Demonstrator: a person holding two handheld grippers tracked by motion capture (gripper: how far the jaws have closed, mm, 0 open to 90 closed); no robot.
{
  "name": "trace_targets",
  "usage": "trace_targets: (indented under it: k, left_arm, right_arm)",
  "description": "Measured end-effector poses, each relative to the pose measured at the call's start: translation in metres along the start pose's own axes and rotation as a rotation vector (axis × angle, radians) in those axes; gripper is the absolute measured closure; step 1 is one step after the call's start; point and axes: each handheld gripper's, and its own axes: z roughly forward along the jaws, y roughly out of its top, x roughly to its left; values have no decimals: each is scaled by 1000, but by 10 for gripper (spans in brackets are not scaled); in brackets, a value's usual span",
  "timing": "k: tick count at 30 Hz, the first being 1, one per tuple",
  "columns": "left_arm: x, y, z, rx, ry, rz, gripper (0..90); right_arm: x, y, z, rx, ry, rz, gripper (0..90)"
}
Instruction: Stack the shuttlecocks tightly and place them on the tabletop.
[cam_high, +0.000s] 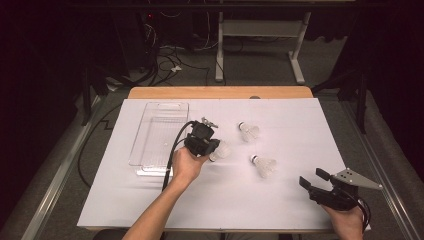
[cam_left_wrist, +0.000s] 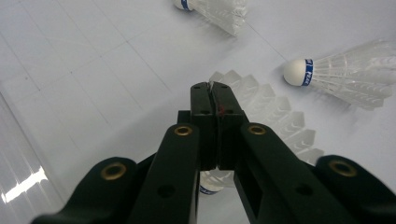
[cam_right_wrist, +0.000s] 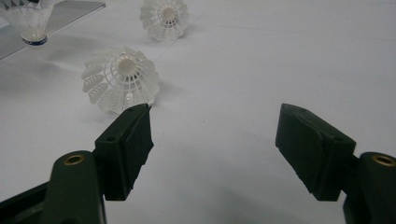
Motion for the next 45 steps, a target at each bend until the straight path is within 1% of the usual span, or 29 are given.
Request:
trace_targets:
  k: [4,7,9,13,16,18,19,26,28,30,32,35,42,45]
  left_arm:
    - [2,5,-1,2,7,4,889]
    - [5,12,0,-4,9,2,889]
    - [8,17,2,-1,17,1,889]
    - [10,21,3,-4,26,1,889]
    - [15,23,7,3,36,2,889]
    - [16,26,9,7,57,17,889]
    - [18,30,9,1,62,14,889]
    - [26,35,9,0,79,10,889]
    - [28,37,10,-4,76,8,889]
    - [29,38,14,-10,80,17,888]
    - [29,38,17,-3,79,15,888]
    - [30,38,24,20,93,21,888]
    - [35,38,32,36,108,17,888]
    - [37,38,35,40,122,23,887]
  right_arm:
    - [1,0,0,0,2,-5,276]
    - [1,0,0,0,3,-6,276]
    - [0,0,0,-1,2,-3,275]
    - [1,0,0,-1,4,-6,276]
    - [1,0,0,0,4,-5,275]
    - [1,0,1,2,4,-4,275]
    - [1,0,1,4,6,-4,275]
    - [1,0,1,1,6,-4,275]
    - [1,0,1,2,5,-3,275]
    - [0,0,1,0,6,0,275]
    - [0,0,0,0,4,3,275]
    - [0,0,0,-4,6,1,275]
    - [0,0,0,-3,11,1,275]
    - [0,0,1,0,11,0,275]
